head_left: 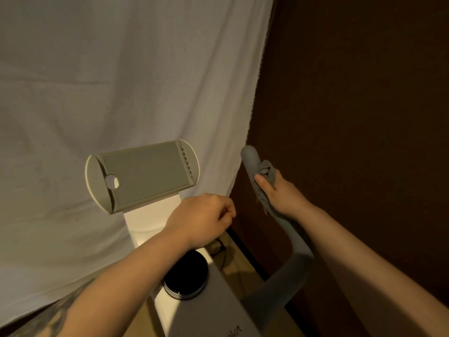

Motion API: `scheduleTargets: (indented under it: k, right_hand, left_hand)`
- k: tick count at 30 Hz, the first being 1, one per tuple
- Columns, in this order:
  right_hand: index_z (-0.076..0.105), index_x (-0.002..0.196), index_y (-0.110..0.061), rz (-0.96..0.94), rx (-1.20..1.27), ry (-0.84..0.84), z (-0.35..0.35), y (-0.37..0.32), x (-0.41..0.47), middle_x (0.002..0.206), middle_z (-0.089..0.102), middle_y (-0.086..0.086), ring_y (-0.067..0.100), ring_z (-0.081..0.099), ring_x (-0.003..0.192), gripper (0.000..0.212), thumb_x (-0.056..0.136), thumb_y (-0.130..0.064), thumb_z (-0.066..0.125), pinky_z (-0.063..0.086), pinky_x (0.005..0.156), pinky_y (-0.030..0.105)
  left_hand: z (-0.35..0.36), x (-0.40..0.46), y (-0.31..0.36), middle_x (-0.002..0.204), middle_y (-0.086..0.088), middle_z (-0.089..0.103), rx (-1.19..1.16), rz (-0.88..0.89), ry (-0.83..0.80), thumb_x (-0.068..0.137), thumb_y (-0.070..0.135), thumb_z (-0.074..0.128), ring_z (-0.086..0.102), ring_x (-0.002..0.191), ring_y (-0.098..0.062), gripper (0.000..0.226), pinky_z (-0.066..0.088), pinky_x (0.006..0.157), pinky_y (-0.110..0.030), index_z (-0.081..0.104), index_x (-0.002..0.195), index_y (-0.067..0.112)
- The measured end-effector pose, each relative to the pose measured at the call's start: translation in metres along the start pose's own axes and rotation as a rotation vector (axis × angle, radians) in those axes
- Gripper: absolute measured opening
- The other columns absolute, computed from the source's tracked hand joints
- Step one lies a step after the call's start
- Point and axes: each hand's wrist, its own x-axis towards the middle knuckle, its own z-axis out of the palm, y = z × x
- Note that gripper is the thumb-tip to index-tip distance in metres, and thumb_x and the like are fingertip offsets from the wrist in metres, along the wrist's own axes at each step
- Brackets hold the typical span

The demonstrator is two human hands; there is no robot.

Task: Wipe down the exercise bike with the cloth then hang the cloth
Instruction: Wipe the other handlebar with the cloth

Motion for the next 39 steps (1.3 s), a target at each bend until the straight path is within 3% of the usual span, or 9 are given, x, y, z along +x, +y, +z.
scheduleTargets:
  k: [7, 13, 16, 20, 24, 29, 34, 36, 39]
  right_hand:
    - [0.038, 0.142, -0.029, -0.34, 0.436, 0.253, 0.0, -0.052, 0.037, 0.138, 0.049, 0.003, 0.015, 0.05, 0.121, 0.044, 0.099, -0.037, 0.048, 0.044, 0.104, 0.036]
    - [0.035, 0.144, -0.035, -0.43, 0.029, 0.259, 0.011, -0.033, 0.016, 0.144, 0.031, 0.005, 0.008, 0.04, 0.112, 0.05, 0.097, -0.033, 0.054, 0.04, 0.091, 0.021]
    - [0.05, 0.127, -0.023, -0.371, -0.005, 0.166, -0.006, -0.049, 0.037, 0.121, 0.05, 0.005, 0.009, 0.054, 0.093, 0.034, 0.097, -0.036, 0.055, 0.04, 0.07, 0.008]
    - [0.048, 0.137, -0.022, -0.094, 0.381, 0.154, -0.01, -0.056, 0.043, 0.126, 0.058, 0.003, 0.016, 0.055, 0.107, 0.049, 0.098, -0.052, 0.042, 0.039, 0.085, 0.022]
    - [0.048, 0.133, -0.024, -0.204, 0.014, 0.384, 0.015, -0.052, 0.029, 0.116, 0.049, 0.005, 0.021, 0.054, 0.095, 0.038, 0.1, -0.042, 0.045, 0.043, 0.075, 0.03]
    - [0.061, 0.117, -0.018, -0.103, 0.178, 0.095, -0.015, -0.075, 0.061, 0.112, 0.063, -0.001, 0.011, 0.059, 0.088, 0.023, 0.1, -0.027, 0.048, 0.044, 0.074, 0.021]
    - [0.009, 0.153, -0.039, -0.251, 0.177, 0.22, 0.005, -0.053, 0.027, 0.142, 0.04, -0.004, 0.014, 0.047, 0.117, 0.065, 0.102, -0.025, 0.046, 0.034, 0.093, 0.023]
    - [0.024, 0.151, -0.031, -0.217, 0.149, 0.197, 0.0, -0.055, 0.035, 0.14, 0.047, 0.001, 0.017, 0.052, 0.115, 0.054, 0.101, -0.029, 0.047, 0.036, 0.093, 0.023]
    - [0.058, 0.116, -0.018, -0.072, 0.172, 0.094, -0.013, -0.076, 0.058, 0.106, 0.066, -0.001, 0.019, 0.061, 0.102, 0.023, 0.1, -0.03, 0.046, 0.048, 0.089, 0.03]
  left_hand:
    - [0.001, -0.001, 0.0, 0.09, 0.019, 0.061, 0.008, -0.007, -0.015, 0.095, 0.036, 0.047, 0.059, 0.08, -0.006, 0.02, 0.046, 0.065, -0.026, 0.064, 0.105, 0.04]
    - [0.001, -0.001, 0.0, 0.087, 0.019, 0.06, 0.002, -0.017, -0.003, 0.094, 0.037, 0.047, 0.058, 0.078, -0.007, 0.02, 0.045, 0.065, -0.026, 0.064, 0.103, 0.04]
    - [0.001, -0.001, 0.002, 0.093, 0.017, 0.063, 0.014, -0.029, -0.016, 0.094, 0.036, 0.047, 0.061, 0.084, -0.01, 0.021, 0.043, 0.066, -0.028, 0.064, 0.104, 0.039]
    - [0.001, -0.002, 0.002, 0.092, 0.018, 0.062, 0.021, -0.043, -0.021, 0.094, 0.036, 0.046, 0.061, 0.083, -0.01, 0.021, 0.042, 0.065, -0.026, 0.065, 0.105, 0.038]
    - [0.003, 0.0, 0.0, 0.09, 0.018, 0.061, 0.016, -0.05, -0.017, 0.094, 0.036, 0.046, 0.061, 0.083, -0.01, 0.02, 0.044, 0.065, -0.027, 0.064, 0.104, 0.04]
    - [0.001, 0.0, 0.001, 0.089, 0.017, 0.061, 0.037, -0.048, -0.029, 0.095, 0.034, 0.046, 0.061, 0.082, -0.011, 0.021, 0.04, 0.063, -0.027, 0.064, 0.104, 0.038]
    - [0.003, 0.0, 0.0, 0.09, 0.018, 0.063, 0.014, -0.041, -0.008, 0.094, 0.035, 0.046, 0.06, 0.081, -0.008, 0.022, 0.042, 0.063, -0.026, 0.065, 0.104, 0.039]
    - [0.003, 0.001, -0.001, 0.091, 0.017, 0.064, 0.015, -0.039, -0.005, 0.094, 0.036, 0.045, 0.06, 0.081, -0.007, 0.022, 0.044, 0.064, -0.026, 0.064, 0.104, 0.039]
    - [0.003, 0.002, 0.0, 0.09, 0.017, 0.064, 0.026, -0.046, -0.019, 0.094, 0.036, 0.045, 0.06, 0.081, -0.008, 0.021, 0.046, 0.065, -0.027, 0.064, 0.104, 0.039]
